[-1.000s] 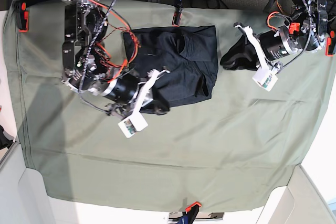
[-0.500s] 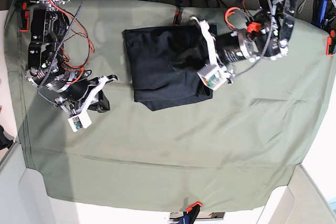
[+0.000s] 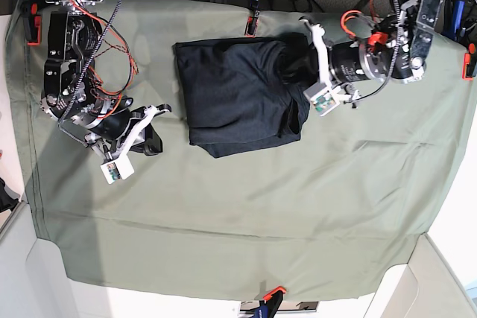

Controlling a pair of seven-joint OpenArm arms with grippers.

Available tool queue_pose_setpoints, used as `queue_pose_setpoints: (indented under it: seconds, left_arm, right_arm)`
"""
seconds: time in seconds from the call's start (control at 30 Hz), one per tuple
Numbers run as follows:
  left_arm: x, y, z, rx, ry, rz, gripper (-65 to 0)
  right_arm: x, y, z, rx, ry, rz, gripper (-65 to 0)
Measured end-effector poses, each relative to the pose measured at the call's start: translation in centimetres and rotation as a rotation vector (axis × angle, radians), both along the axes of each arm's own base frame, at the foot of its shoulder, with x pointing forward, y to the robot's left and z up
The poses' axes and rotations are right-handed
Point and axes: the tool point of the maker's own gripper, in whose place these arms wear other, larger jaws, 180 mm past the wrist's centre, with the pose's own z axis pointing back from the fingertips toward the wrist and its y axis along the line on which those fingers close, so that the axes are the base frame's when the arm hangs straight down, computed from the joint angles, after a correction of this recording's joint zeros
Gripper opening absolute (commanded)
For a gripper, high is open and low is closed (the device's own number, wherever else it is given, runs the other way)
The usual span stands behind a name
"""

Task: Fold the T-shirt properly
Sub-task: 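Release the right gripper and grasp the bundle's sides with both grippers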

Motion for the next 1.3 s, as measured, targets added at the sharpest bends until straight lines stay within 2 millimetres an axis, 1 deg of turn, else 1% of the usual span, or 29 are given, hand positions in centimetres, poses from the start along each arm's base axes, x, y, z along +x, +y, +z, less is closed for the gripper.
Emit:
queue_pose_setpoints:
  seconds: [0.13,0.27,0.3,0.33,0.4,0.47,0.57,0.67,0.73,0.83,0.93,1.0,1.1,1.17,1.23,1.3]
  left_arm:
    - [-1.1,0.8,-0.1,-0.027,0.041,0.021,-56.0]
    - [-2.5,1.0,-1.1,-0.009,0.094,0.017,-56.0]
    - [-2.9,0.9,-1.1,-0.018,0.111,0.018,-56.0]
    - [-2.9,0.7,-0.8,-0.053,0.119,0.029,-56.0]
    - [-2.7,0.5,0.5,-0.144,0.125,0.062,-56.0]
    - [-2.0,1.2,1.5,-0.155,0.093,0.092,-56.0]
    - [-1.6,2.4,1.5,-0.125,0.089,0.119,-56.0]
    - [-1.4,2.7,1.8,-0.138,0.089,0.131,-56.0]
    - [-2.0,2.4,1.7,-0.152,0.128,0.121,-56.0]
    - [-3.6,1.9,1.4,-0.185,0.189,0.113,-56.0]
    - [-5.2,1.8,0.6,-0.185,0.238,0.114,-56.0]
    - [-6.2,1.4,0.4,-0.178,0.260,0.097,-56.0]
    - [-7.4,-0.3,0.5,-0.194,0.275,0.045,-56.0]
    - [-7.6,-0.8,-0.1,-0.165,0.256,0.025,-56.1]
    - [-7.6,-0.9,-1.0,-0.105,0.222,0.003,-56.1]
    - [-7.4,-0.9,-1.4,-0.074,0.181,-0.007,-56.1]
  right_arm:
    - [0.5,0.1,0.6,0.019,-0.037,-0.010,-65.0]
    - [0.6,0.1,0.7,0.021,-0.043,-0.011,-65.0]
    - [0.6,0.1,0.7,0.022,-0.044,-0.012,-65.0]
    - [0.6,0.1,0.7,0.022,-0.044,-0.012,-65.0]
    - [0.6,0.1,0.7,0.023,-0.045,-0.012,-65.0]
    - [0.6,0.1,0.7,0.022,-0.045,-0.012,-65.0]
    - [0.7,0.1,0.9,0.028,-0.056,-0.015,-65.0]
    - [1.2,0.1,1.4,0.036,-0.089,-0.024,-65.0]
    - [1.5,0.1,1.8,0.040,-0.106,-0.027,-65.0]
    - [1.9,0.0,2.2,0.038,-0.123,-0.029,-65.0]
    - [2.6,-0.1,2.4,0.032,-0.128,-0.032,-65.0]
    - [3.1,-0.1,2.1,0.040,-0.115,-0.034,-65.0]
    - [4.3,0.1,0.9,0.064,-0.067,-0.045,-65.0]
    - [5.1,0.9,0.2,0.094,-0.034,-0.047,-65.0]
    - [5.7,1.6,-0.6,0.114,0.001,-0.049,-65.0]
    - [6.2,2.4,-1.1,0.127,0.024,-0.043,-65.0]
